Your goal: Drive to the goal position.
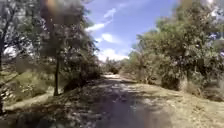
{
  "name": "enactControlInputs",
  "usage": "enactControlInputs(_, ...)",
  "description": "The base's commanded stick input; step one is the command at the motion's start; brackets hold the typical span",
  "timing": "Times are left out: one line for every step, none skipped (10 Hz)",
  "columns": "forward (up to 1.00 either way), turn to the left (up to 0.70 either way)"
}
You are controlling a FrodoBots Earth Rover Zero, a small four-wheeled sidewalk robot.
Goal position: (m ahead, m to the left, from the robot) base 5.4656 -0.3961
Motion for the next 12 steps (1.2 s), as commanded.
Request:
enactControlInputs(0.7, 0.0)
enactControlInputs(0.7, 0.0)
enactControlInputs(0.7, 0.0)
enactControlInputs(0.7, 0.0)
enactControlInputs(0.7, 0.0)
enactControlInputs(0.7, 0.0)
enactControlInputs(0.7, 0.0)
enactControlInputs(0.7, 0.0)
enactControlInputs(0.7, 0.0)
enactControlInputs(0.7, 0.0)
enactControlInputs(0.7, 0.0)
enactControlInputs(0.7, 0.0)
